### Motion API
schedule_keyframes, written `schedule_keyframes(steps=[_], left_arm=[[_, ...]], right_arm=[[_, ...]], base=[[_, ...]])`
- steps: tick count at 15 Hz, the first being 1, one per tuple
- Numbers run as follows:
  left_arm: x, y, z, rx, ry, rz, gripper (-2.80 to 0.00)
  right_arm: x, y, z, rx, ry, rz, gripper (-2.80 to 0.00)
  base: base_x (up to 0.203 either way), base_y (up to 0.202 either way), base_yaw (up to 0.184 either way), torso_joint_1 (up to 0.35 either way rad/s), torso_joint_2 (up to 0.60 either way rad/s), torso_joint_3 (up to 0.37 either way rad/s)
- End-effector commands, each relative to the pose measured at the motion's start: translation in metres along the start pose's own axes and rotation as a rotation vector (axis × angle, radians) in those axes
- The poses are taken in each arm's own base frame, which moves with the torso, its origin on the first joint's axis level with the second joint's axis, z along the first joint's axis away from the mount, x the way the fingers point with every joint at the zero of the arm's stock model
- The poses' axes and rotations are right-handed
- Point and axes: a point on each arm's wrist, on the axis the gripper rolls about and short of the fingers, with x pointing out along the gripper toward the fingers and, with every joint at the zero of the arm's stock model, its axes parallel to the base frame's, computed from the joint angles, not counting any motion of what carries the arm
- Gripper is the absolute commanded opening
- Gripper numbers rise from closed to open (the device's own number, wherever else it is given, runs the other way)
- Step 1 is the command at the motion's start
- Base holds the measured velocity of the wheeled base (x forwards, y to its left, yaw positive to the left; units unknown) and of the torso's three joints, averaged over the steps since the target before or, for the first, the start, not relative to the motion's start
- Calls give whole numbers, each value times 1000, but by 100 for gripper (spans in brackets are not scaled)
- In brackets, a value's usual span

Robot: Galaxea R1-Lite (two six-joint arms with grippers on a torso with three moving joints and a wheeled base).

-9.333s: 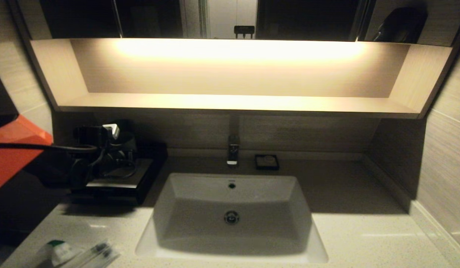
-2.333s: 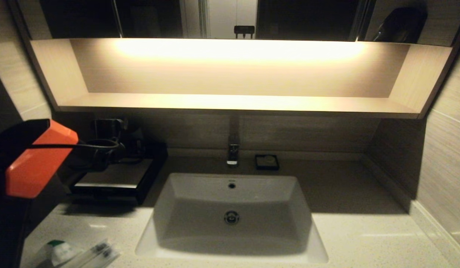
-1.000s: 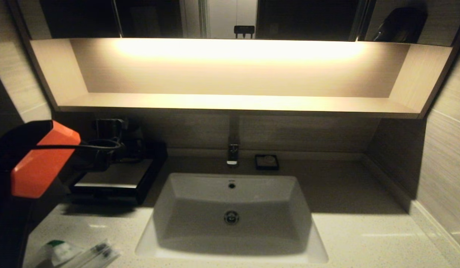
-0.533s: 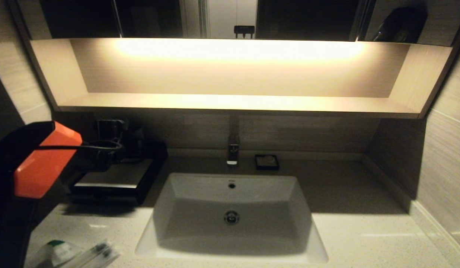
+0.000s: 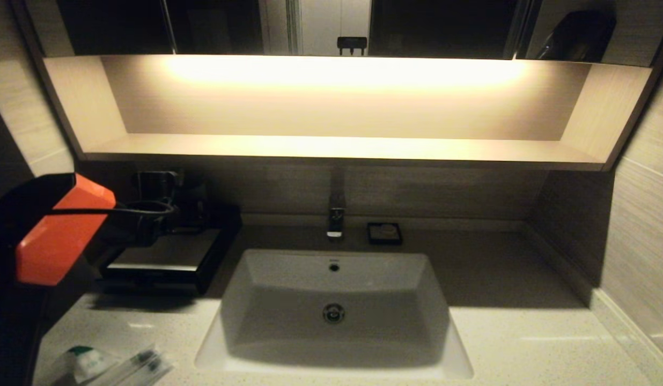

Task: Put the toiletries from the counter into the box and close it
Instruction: Place the cup on the storage box

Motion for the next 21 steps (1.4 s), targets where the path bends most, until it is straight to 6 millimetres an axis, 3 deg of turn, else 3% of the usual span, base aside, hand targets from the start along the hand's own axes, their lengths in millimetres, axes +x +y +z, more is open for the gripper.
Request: schedule_keyframes(steps=[1, 12, 21], left_arm=[[-4, 0, 2, -6, -4, -1, 0], [-36, 1, 5, -47, 24, 2, 0], [-111, 9, -12, -66, 30, 41, 0]], right_arm=[[0, 0, 0, 0, 0, 0, -280], [0, 0, 0, 0, 0, 0, -280], [0, 0, 0, 0, 0, 0, -280]], base=[[0, 0, 0, 0, 0, 0], [0, 0, 0, 0, 0, 0], [0, 0, 0, 0, 0, 0]])
